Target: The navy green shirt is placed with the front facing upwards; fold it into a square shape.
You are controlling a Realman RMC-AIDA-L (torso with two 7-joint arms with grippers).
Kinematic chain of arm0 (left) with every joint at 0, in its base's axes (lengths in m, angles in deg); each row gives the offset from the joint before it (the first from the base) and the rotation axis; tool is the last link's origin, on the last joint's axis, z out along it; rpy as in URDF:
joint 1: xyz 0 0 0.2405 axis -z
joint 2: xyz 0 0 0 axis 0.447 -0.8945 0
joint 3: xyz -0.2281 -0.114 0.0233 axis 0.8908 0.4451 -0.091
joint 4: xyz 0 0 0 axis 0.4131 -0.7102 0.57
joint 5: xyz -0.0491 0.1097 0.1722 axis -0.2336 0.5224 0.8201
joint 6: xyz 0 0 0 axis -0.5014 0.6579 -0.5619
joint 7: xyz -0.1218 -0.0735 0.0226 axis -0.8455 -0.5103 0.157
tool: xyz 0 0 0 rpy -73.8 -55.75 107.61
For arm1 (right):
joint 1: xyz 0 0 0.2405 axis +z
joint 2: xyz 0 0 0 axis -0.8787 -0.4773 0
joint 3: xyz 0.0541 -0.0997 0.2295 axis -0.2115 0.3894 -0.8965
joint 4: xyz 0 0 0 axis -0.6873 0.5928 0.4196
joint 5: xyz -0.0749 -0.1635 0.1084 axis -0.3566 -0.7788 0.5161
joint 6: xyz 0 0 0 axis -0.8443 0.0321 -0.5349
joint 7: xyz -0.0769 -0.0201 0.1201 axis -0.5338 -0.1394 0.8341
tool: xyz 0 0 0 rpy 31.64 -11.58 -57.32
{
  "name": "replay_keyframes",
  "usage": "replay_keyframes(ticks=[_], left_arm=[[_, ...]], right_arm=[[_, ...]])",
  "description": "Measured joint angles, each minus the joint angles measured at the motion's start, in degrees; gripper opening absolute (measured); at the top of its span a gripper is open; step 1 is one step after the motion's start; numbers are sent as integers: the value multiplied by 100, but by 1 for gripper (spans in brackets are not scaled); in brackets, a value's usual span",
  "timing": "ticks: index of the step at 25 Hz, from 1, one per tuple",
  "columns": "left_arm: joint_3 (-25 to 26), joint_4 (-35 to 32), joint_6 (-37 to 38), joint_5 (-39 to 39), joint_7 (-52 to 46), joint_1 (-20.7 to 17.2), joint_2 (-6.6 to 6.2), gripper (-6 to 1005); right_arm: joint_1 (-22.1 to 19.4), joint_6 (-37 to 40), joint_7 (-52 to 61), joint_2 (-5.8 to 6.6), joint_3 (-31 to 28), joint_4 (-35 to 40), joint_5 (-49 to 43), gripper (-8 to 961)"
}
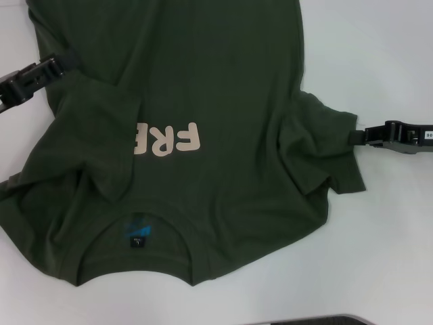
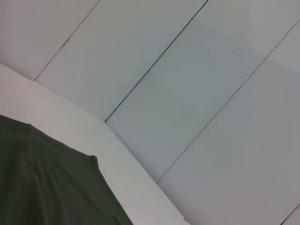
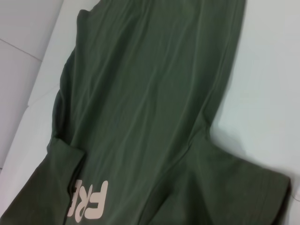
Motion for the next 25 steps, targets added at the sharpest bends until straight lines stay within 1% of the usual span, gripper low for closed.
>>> replay_keyframes(ticks=[3,9,15,19,25], left_arm=[[0,1,0,0,3,5,0,880],[-1,1,-49,0,-13,15,0,879],[-1,0,-56,0,-17,22,0,878],[-1,2,-61,0,-17,40,9,877],[-1,9,-62,0,-14,42,10,876]], right_arm=[[0,-21,0,-6,0,0,0,145],[2,-18,-28,0,-14,0,8,9],[47,296,-169,6,-51,15,196,10],[193,464,-230,-9,-40,18,282,10],[546,440,-208,-114,-1,8,257,11]])
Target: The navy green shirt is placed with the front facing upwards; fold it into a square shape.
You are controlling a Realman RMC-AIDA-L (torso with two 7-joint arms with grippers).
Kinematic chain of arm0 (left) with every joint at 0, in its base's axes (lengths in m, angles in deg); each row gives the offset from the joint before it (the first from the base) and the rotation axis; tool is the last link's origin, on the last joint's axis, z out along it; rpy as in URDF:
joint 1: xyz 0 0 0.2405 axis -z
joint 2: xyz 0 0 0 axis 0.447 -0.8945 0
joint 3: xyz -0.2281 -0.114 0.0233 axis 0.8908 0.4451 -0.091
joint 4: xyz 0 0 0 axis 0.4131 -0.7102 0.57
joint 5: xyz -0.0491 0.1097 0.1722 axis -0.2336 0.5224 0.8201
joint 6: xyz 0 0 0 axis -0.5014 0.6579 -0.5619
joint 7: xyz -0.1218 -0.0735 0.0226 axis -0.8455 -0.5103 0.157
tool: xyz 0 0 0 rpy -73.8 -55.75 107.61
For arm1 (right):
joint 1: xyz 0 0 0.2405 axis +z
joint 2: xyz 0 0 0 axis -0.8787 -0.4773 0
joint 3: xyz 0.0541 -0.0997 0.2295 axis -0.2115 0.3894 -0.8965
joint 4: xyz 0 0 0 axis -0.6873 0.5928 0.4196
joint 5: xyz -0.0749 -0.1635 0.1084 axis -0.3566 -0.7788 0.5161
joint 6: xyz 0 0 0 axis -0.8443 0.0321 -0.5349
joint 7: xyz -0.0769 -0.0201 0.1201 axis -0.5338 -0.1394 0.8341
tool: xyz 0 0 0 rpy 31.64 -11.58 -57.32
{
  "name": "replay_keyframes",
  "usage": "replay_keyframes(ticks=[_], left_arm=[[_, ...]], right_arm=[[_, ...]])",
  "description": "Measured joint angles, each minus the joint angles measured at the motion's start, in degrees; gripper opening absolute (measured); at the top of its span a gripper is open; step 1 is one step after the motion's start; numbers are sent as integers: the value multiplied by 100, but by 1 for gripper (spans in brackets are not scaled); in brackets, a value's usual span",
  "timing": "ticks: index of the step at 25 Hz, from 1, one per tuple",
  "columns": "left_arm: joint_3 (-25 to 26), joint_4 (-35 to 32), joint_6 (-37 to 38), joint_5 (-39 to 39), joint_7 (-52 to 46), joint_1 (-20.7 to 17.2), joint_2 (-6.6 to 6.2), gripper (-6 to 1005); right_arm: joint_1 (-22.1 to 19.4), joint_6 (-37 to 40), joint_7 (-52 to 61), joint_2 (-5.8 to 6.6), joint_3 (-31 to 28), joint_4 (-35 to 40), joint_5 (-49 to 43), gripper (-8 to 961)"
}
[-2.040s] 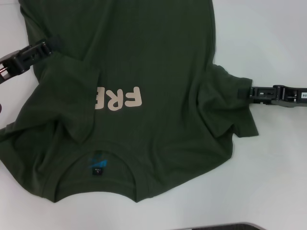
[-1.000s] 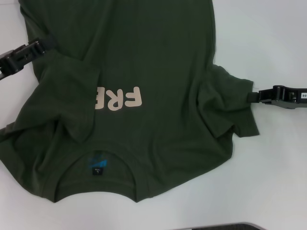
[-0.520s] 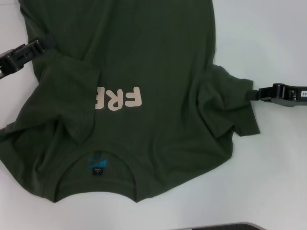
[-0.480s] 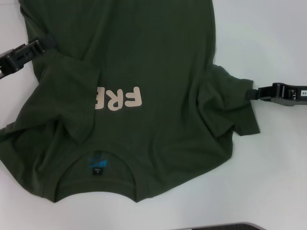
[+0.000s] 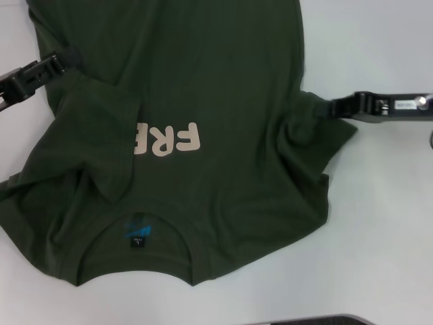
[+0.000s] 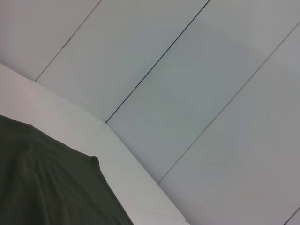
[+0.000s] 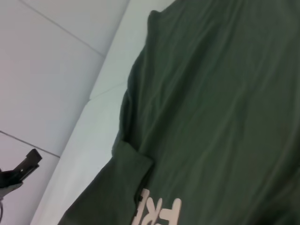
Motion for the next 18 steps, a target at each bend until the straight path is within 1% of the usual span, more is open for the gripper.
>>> replay_keyframes(ticks=[7,10,12,13,14,18], left_arm=[[0,1,-104,0,13,-37,-1,874],[0,0,-109,0,20,-42,-1,874],[0,0,-110,0,18,-47,-1,873],[0,0,-111,0,15,-47,0,873],[0,0,-110,0,9,-48,-1,873],[0,0,-83,0,0,-50,-1,872]], right_arm=[[340,-235,160,-134,108,-49,-22,11],[490,-362,207,-184,262,-179,-23,12],[579,-466,209,-250,363,-219,-19,12],[648,-542,198,-309,408,-226,-9,12],[648,-542,198,-309,408,-226,-9,13],[756,-658,160,-409,478,-228,-9,15]])
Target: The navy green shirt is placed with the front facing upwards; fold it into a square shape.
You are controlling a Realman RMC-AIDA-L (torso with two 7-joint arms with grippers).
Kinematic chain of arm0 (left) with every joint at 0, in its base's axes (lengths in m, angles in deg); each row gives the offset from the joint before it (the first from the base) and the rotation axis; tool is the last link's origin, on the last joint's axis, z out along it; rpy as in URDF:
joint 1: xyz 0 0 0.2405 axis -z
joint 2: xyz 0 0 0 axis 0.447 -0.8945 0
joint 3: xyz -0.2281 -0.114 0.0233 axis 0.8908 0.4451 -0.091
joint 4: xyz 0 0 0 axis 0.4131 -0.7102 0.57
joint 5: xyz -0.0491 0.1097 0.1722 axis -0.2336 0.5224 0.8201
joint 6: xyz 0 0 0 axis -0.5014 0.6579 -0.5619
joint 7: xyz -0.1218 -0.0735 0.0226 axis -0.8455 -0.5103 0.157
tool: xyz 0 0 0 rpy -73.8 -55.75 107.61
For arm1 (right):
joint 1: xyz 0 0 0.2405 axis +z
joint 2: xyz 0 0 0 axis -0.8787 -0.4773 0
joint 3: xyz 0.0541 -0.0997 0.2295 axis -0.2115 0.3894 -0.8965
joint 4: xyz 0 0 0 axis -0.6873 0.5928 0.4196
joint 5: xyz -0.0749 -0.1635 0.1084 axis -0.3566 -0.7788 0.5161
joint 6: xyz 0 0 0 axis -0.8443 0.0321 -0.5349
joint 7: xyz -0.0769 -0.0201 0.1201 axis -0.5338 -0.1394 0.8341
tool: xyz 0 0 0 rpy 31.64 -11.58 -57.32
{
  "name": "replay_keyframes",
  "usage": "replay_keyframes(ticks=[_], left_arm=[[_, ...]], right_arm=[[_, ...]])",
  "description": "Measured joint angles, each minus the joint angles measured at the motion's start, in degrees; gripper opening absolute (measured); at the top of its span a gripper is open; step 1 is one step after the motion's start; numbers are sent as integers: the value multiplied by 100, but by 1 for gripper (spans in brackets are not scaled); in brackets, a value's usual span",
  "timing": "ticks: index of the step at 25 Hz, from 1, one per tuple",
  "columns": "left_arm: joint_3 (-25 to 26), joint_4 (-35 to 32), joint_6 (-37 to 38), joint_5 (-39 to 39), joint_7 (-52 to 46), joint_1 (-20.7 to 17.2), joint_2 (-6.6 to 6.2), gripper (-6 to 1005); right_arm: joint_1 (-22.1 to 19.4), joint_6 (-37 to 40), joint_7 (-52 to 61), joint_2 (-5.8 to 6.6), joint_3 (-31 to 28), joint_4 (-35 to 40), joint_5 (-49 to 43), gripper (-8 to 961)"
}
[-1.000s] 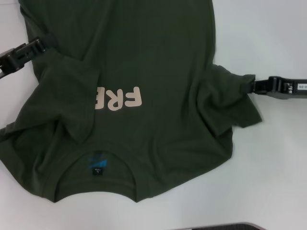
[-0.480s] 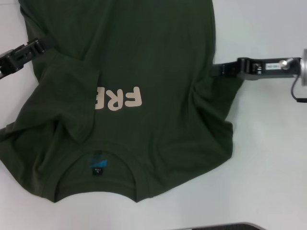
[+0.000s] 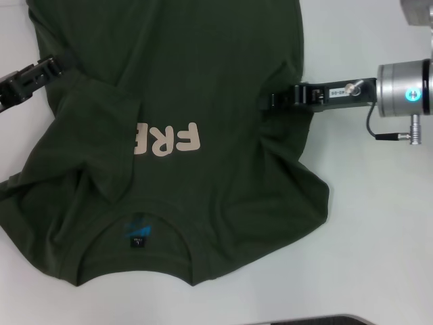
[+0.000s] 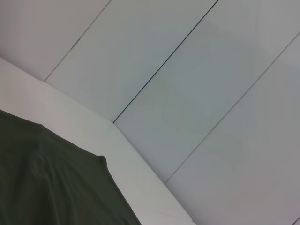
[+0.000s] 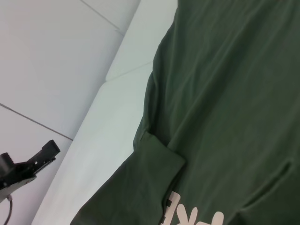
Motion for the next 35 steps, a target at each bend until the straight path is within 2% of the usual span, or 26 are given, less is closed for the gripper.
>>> replay_keyframes(ticks=[6,15,20,25,29,35], left_arm=[[0,0,18,0,10,-1,0,872],[-20,0,25,14,24,-1,0,872],[-9,0,36,24,23,-9,0,872],[-8,0,71,10,24,-33,13,872],[-23,0,89,7,21,-35,23,872],[-20,0,149,3,13,-36,28,872]], right_arm=[[12,-143,-3,-70,38,0,20,40],[11,-78,-295,-78,-24,-92,310,307],[-367,297,-519,12,-32,44,699,514],[-811,350,-494,205,-58,96,758,703],[-1034,245,-480,325,-141,89,766,697],[-1113,132,-380,367,-152,83,740,690]])
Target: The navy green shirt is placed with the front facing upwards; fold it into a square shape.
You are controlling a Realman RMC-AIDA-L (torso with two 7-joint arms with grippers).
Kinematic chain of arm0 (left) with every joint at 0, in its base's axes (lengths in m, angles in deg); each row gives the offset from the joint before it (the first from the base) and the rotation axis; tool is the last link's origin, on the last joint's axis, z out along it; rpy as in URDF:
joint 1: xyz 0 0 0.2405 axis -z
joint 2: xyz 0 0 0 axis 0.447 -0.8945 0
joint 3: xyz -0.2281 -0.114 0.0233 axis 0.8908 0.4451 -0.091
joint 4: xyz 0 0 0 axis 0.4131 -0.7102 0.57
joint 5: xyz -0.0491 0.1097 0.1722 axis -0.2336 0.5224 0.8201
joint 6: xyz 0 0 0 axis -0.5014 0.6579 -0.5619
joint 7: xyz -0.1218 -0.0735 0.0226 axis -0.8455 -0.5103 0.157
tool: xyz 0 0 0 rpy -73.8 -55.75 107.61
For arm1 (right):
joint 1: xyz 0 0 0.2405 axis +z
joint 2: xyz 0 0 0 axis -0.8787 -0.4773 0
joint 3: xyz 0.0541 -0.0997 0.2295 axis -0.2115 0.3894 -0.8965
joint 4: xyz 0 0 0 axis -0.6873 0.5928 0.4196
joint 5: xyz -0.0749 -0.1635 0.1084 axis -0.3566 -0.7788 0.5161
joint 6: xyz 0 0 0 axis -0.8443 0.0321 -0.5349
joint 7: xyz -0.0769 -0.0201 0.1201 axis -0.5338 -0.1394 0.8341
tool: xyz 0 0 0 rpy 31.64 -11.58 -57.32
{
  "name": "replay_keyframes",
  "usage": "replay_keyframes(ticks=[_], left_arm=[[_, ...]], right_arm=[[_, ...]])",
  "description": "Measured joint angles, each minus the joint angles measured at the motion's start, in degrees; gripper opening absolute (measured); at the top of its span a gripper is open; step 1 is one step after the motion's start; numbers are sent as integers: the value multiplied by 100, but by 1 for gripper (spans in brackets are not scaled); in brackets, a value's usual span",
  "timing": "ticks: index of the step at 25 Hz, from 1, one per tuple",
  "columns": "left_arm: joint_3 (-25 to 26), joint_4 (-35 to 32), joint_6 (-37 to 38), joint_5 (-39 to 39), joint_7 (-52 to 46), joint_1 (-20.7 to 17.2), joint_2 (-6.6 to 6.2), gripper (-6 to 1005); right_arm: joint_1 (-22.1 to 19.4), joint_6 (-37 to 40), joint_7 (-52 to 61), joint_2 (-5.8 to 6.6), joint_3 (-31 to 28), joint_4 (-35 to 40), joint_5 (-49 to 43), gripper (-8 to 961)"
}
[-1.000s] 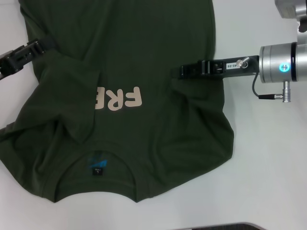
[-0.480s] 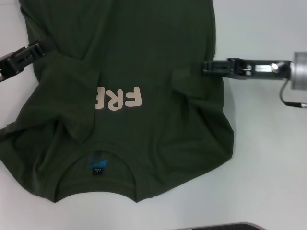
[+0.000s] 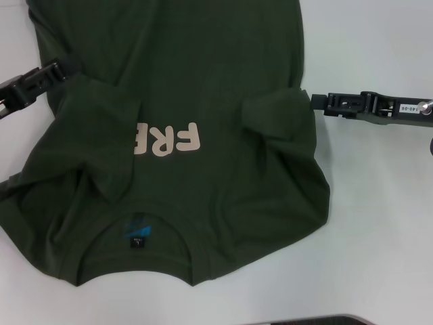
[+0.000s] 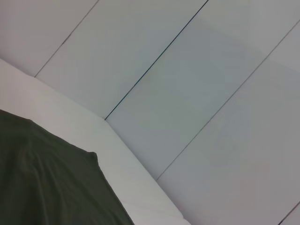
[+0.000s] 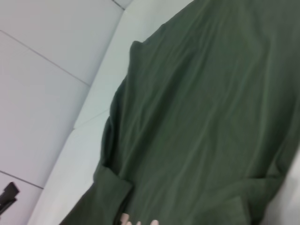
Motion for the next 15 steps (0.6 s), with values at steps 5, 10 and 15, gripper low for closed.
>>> replay_keyframes(ticks=[5,10,15], left_arm=[[16,0,7,-4,7,-14,-4,872],[20,0,7,-4,12,-18,-3,871],[20,0,7,-4,14,-13,-2,871]], right_arm=[[-11,-152,156,23,51,-27,-122,689],[63,-278,185,-36,79,-67,-234,688],[186,-429,198,-103,204,-154,-246,688]])
